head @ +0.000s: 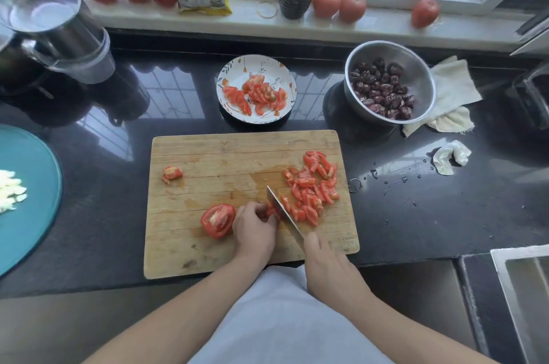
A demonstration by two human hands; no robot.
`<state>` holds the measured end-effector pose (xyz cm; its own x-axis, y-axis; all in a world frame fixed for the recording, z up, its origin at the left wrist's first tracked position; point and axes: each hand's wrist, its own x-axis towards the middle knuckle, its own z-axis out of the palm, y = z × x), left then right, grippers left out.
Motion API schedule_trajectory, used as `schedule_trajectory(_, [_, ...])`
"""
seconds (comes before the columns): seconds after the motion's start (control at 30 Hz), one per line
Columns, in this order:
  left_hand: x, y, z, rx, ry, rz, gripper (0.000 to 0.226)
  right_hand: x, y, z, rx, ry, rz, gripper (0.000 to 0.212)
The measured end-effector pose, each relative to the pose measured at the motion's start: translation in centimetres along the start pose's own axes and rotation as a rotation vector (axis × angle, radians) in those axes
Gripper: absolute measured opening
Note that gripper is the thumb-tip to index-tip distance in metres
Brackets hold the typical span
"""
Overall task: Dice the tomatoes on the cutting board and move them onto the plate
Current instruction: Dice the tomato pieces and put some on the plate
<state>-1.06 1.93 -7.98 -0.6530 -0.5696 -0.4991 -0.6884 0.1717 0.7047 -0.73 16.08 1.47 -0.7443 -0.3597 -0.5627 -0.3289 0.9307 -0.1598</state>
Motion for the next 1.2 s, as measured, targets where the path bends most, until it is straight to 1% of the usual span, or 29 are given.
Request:
schedule_trajectory(0.07, [0.1,0.1,0.1,0.006,0.005,0.001,0.013,1.6,-1.1,0.5,0.009,0.032,-0.020,0.025])
schedule_trajectory(0.13, [0.0,0.3,0.0,0.007,-0.002,-0.005,0.013,4.3,-2.6,1.1,-0.014,0.106,-0.083,0.035])
schedule_trajectory(0.2, [0.1,0.5,-0.1,0.016,-0.006,-0.016,0.012,6.0,-3.6,0.9,-0.004,0.162,-0.081,0.027])
schedule_trajectory(0.23, [0.0,0.4,-0.1,0.021,-0.003,-0.013,0.011,6.1,-3.5,0.8,0.013,0.162,-0.071,0.024])
schedule_trajectory(0.3, [-0.1,0.5,-0.1,0.017,0.014,-0.001,0.010,4.8,-2.2,0.8,0.042,0.129,-0.041,0.025])
schedule_trajectory(0.4, [-0.1,0.6,-0.1,0.036,0.004,-0.018,0.010,1.6,0.0,1.4,-0.051,0.078,-0.065,0.028])
schedule_trajectory(0.43, [-0.2,0.6,-0.1,0.036,-0.002,-0.025,0.010,1.3,0.3,1.5,-0.036,0.068,-0.054,0.028])
schedule_trajectory(0.53, [-0.3,0.7,-0.2,0.034,0.005,-0.020,0.008,3.0,-1.1,0.8,0.138,0.066,-0.018,0.027])
schedule_trajectory(0.6, [-0.4,0.9,-0.2,0.026,0.009,-0.012,0.007,4.7,-1.8,0.1,0.270,0.100,0.037,0.019])
schedule_trajectory(0.67, [-0.6,1.0,-0.4,0.027,0.001,-0.009,0.008,5.4,-1.6,-0.2,0.307,0.145,0.045,0.010])
schedule_trajectory(0.73, [-0.7,0.8,-0.5,0.017,-0.010,0.007,0.010,4.9,-0.9,-0.3,0.346,0.149,0.025,0.013])
schedule_trajectory(0.77, [-0.8,0.6,-0.6,0.002,-0.025,0.012,0.017,4.5,-0.5,-0.3,0.361,0.153,0.002,0.018])
schedule_trajectory(0.83, [-0.9,0.4,-1.0,-0.044,-0.060,-0.015,0.034,3.4,-0.1,-0.3,0.322,0.144,-0.032,0.027])
schedule_trajectory(0.87, [-1.0,0.4,-1.1,-0.077,-0.066,-0.045,0.038,2.8,0.0,-0.3,0.278,0.130,-0.054,0.029])
schedule_trajectory(0.9, [-1.0,0.4,-1.2,-0.110,-0.063,-0.080,0.038,2.3,-0.1,-0.2,0.229,0.110,-0.080,0.029])
schedule_trajectory(0.97, [-1.0,0.5,-1.4,-0.157,-0.037,-0.130,0.027,1.5,-0.4,0.0,0.135,0.073,-0.122,0.028])
schedule_trajectory(1.03, [-1.0,0.7,-1.5,-0.184,-0.019,-0.160,0.017,1.2,-0.4,0.4,0.092,0.064,-0.144,0.026])
schedule_trajectory(1.1, [-0.9,0.8,-1.4,-0.193,-0.010,-0.184,0.014,1.2,-0.3,0.6,0.063,0.062,-0.148,0.026])
schedule_trajectory(1.2, [-0.8,1.1,-1.2,-0.165,0.015,-0.202,0.015,1.2,-0.3,0.7,0.026,0.059,-0.157,0.027])
